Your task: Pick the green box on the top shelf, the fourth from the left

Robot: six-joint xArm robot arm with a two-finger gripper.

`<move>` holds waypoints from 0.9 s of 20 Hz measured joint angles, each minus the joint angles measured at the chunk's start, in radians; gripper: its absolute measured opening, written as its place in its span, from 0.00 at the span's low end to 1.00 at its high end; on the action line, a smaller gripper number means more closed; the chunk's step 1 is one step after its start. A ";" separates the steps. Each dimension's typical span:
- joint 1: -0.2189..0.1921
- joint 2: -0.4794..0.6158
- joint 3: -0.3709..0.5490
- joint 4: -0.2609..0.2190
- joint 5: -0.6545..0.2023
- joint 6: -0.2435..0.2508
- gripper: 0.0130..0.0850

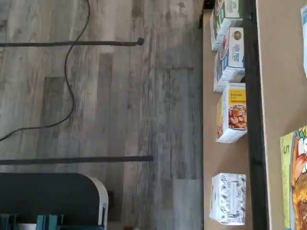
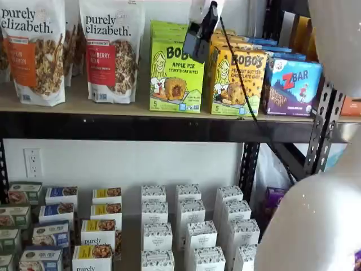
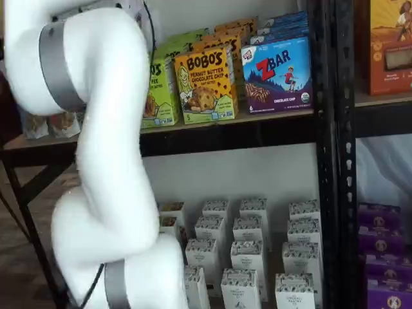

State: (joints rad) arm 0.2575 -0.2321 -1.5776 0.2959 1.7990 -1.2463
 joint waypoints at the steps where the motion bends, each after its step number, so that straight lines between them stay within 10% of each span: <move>1: -0.003 -0.005 0.004 0.005 -0.006 -0.002 1.00; 8: -0.020 -0.031 -0.004 0.018 -0.005 -0.007 1.00; 18: 0.004 -0.118 0.137 0.025 -0.276 0.004 1.00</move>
State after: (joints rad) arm 0.2619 -0.3497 -1.4407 0.3209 1.5234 -1.2422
